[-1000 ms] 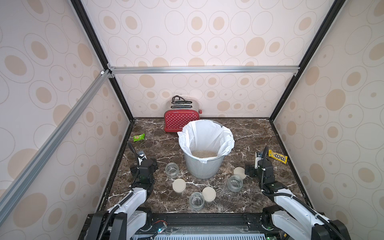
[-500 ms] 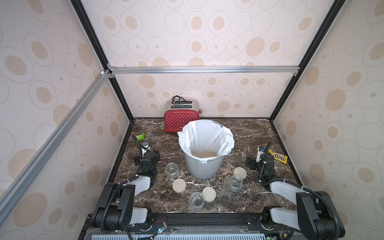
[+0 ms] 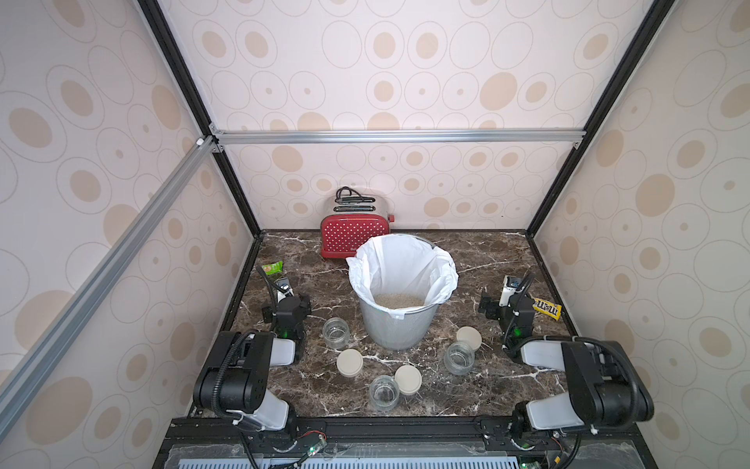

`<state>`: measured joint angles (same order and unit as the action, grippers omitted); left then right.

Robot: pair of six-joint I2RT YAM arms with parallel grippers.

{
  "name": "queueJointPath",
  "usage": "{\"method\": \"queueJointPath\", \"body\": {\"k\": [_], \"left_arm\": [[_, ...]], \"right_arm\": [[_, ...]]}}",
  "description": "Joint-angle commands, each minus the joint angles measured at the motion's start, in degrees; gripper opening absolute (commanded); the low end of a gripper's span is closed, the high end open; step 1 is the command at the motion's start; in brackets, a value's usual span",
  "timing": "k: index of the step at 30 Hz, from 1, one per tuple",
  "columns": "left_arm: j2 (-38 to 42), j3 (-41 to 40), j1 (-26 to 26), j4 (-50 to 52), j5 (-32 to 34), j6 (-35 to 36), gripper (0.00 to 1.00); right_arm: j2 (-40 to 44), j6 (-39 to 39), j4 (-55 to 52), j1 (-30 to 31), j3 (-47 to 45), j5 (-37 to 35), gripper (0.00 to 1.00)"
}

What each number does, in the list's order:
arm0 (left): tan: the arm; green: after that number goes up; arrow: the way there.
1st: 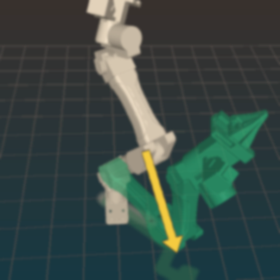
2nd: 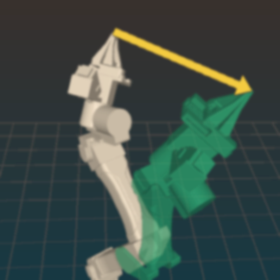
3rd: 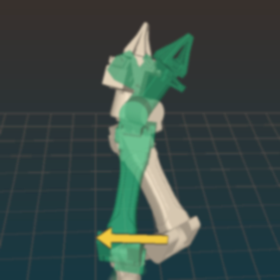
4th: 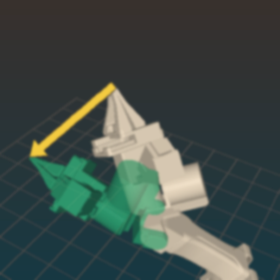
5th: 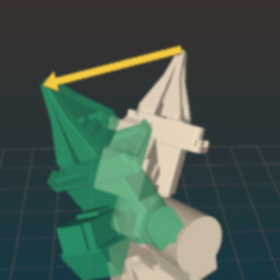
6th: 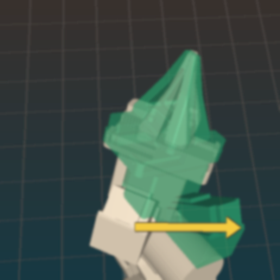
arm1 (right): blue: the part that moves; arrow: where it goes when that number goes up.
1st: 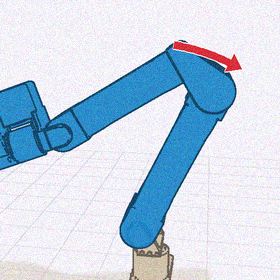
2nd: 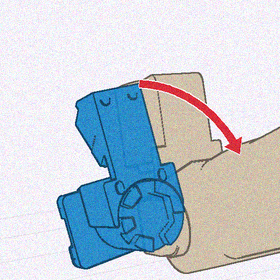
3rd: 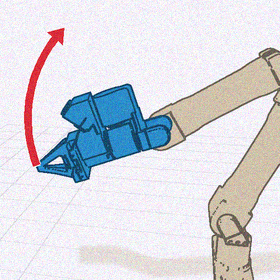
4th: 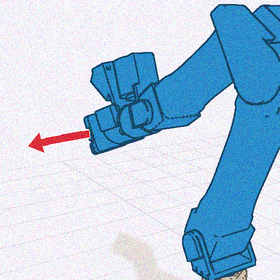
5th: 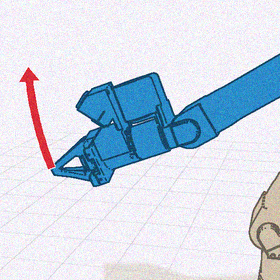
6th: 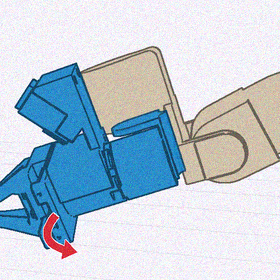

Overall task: Empty moldy rice from jars
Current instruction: Reset both arms

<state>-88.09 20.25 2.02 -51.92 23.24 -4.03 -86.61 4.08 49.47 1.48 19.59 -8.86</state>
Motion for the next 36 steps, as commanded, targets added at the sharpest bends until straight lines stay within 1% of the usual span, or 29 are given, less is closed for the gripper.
{"method": "queueJointPath", "body": {"k": [1,2,3,4,6,8,11,13,15,36], "left_arm": [[-0.3,2.8,-0.6,1.3,-1.1,-0.2,0.99],[-0.5,3.0,-0.7,1.5,-1.3,-0.3,0.99],[-0.2,3.1,-0.8,2.0,-1.4,-0.4,0.99],[-0.3,3.1,-0.8,1.9,-1.5,-0.3,0.99],[-0.4,3.2,-0.8,2.0,-1.6,-0.3,0.99],[-0.5,3.3,-0.9,2.1,-1.7,-0.4,0.99],[-0.5,3.3,-1.0,2.3,-1.9,-0.4,0.99],[-0.5,3.5,-1.1,2.5,-2.0,-0.5,0.99],[-0.5,3.6,-1.1,2.7,-2.2,-0.5,0.99],[-0.2,3.1,-1.2,2.2,-2.4,-0.4,0.99]], "right_arm": [[0.1,-1.1,1.0,-0.3,0.5,0.8,0.99],[-0.2,-1.0,0.8,-0.4,1.1,1.0,0.99],[-1.8,-1.6,4.0,-0.3,0.9,1.5,0.99],[-2.4,-2.0,4.3,-0.3,1.2,2.2,0.99],[-0.5,-1.7,-2.2,-0.3,2.7,2.5,0.98],[-1.9,-2.2,0.7,-0.3,2.5,3.1,0.99],[-1.0,-2.2,-2.8,-0.3,3.4,3.5,0.99],[-1.7,-2.2,-1.1,-0.3,3.2,3.4,0.99],[-1.3,-2.2,-2.6,-0.3,3.5,3.5,0.99],[-1.1,-2.7,-2.2,-0.2,3.3,3.7,1.00]]}}
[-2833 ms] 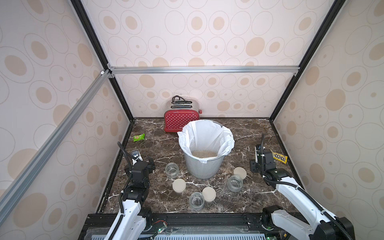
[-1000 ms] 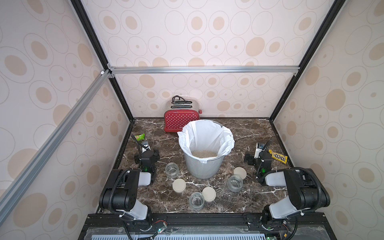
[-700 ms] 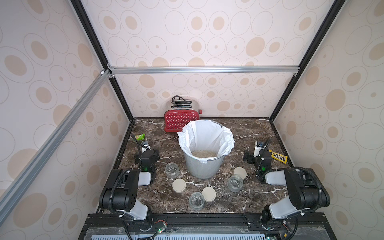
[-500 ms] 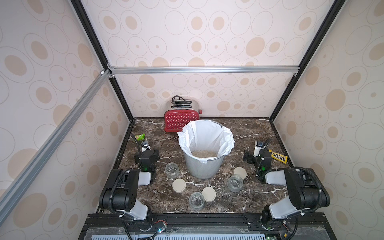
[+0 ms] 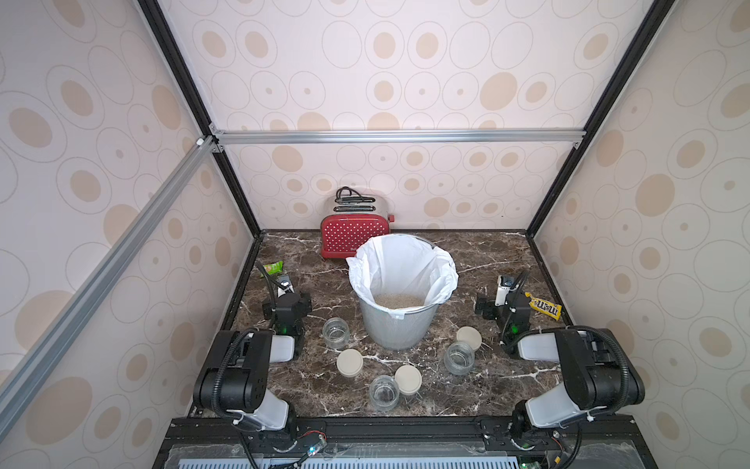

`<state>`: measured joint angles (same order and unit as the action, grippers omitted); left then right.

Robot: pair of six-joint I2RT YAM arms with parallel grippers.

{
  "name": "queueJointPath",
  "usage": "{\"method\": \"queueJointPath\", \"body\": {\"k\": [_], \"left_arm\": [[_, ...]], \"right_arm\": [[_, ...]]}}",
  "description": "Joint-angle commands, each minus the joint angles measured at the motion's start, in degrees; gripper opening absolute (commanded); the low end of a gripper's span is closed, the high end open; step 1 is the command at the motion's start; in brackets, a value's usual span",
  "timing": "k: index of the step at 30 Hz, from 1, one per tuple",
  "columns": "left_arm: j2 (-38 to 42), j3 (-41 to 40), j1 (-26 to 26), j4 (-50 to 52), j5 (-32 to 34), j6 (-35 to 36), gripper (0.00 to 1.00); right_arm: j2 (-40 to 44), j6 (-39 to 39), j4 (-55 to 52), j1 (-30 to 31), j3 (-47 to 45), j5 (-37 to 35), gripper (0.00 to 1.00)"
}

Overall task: Empty moldy rice from jars
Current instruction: Reset both arms

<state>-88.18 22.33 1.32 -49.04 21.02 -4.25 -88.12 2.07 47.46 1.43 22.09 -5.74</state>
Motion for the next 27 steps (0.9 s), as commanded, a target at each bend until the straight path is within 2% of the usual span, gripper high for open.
{"method": "queueJointPath", "body": {"k": [1,27], "left_arm": [[-0.1,1.1,-0.5,-0.8,-0.1,-0.2,0.99],[-0.1,1.1,-0.5,-0.7,-0.1,-0.2,0.99]], "right_arm": [[0.4,-0.6,-0.2,-0.1,0.8,0.6,1.00],[0.3,-0.9,-0.7,0.1,1.1,0.4,1.00]]}}
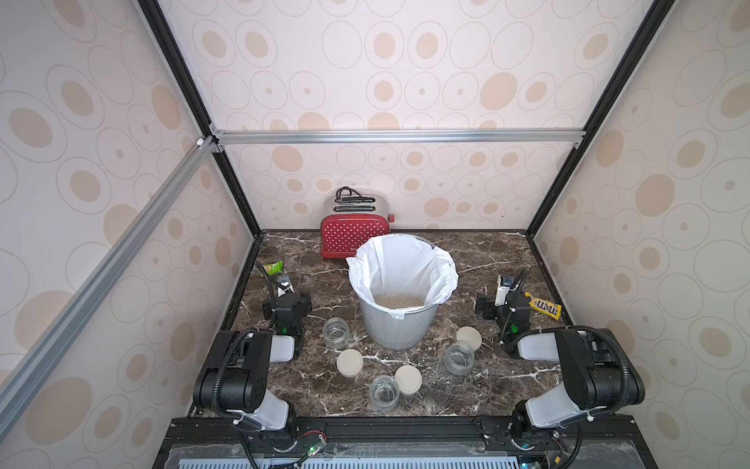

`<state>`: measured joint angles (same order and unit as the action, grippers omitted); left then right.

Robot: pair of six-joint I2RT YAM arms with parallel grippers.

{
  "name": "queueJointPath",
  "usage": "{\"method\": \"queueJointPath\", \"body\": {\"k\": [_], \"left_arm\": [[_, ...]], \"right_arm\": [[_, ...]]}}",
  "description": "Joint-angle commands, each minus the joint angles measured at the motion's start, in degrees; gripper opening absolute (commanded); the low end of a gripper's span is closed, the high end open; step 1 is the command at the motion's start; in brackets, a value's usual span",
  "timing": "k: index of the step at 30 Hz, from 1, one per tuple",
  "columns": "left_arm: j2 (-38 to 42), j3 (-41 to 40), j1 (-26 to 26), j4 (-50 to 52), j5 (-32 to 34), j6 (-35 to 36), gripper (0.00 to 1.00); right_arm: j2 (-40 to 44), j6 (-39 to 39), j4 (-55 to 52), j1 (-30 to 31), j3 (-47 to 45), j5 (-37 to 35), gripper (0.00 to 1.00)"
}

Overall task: Empty moldy rice from jars
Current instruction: Reset both arms

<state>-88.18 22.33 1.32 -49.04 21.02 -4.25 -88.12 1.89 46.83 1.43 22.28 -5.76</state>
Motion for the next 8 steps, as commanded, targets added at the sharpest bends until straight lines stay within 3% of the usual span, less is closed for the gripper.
{"method": "queueJointPath", "body": {"k": [1,8], "left_arm": [[-0.1,1.1,-0.5,-0.8,-0.1,-0.2,0.99],[-0.1,1.1,-0.5,-0.8,-0.2,-0.2,0.99]], "right_arm": [[0.4,-0.7,-0.2,0.1,0.9,0.3,1.00],[0.0,-1.6,-1.1,0.8,1.7,-0.3,1.00]]}}
